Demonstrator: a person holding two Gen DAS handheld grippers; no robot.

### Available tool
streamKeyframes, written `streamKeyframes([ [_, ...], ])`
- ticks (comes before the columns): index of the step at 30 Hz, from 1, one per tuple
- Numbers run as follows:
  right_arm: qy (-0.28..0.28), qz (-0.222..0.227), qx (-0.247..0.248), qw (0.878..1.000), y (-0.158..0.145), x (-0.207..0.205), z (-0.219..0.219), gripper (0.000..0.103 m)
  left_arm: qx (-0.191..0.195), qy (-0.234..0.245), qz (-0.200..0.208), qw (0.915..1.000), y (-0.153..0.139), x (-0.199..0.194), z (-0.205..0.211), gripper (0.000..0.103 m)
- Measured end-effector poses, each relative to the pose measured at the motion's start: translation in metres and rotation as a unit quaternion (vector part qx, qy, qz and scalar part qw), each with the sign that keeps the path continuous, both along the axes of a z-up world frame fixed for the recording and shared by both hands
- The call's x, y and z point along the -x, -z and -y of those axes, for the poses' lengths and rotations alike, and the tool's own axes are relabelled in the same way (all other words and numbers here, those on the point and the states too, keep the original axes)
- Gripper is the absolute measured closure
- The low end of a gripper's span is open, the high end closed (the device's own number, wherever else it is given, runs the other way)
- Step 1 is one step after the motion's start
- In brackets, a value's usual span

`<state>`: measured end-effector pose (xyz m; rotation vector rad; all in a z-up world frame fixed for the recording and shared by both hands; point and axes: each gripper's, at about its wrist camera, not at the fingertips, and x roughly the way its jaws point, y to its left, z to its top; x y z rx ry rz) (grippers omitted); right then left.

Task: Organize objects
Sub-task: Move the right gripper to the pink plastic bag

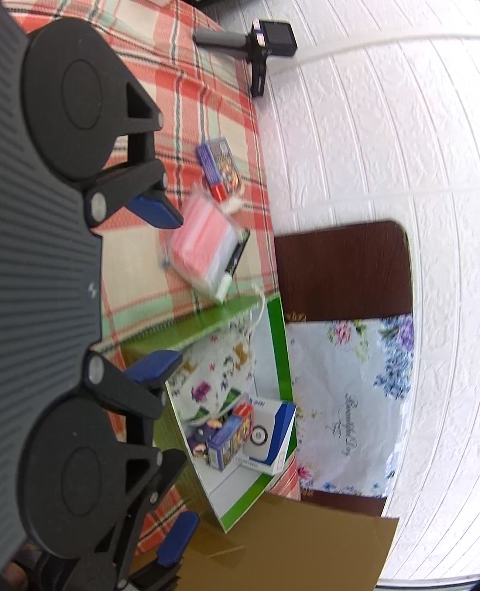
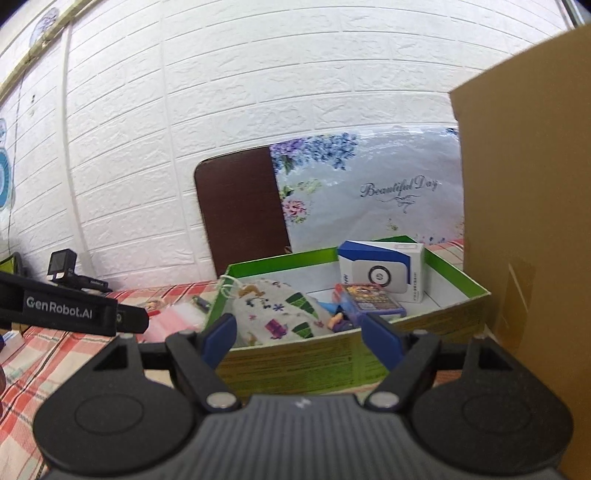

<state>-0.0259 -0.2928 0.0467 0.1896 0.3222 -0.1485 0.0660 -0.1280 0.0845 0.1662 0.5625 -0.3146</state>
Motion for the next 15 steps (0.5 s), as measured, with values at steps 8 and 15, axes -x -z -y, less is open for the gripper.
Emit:
streamKeyframes([
  [8, -0.049, -0.013, 0.041, 0.998, -0.004, -0.012, -0.051, 0.025, 0.012, -0.039, -0.002, 0.9992, 0.009, -0.007, -0.043, 0.029],
  [15, -0.102, -0.032, 0.074, 0.992, 0.003, -0.026, -0.096, 0.025, 0.021, -0.073, -0.017, 0.9970, 0.025, -0.024, -0.085, 0.029],
])
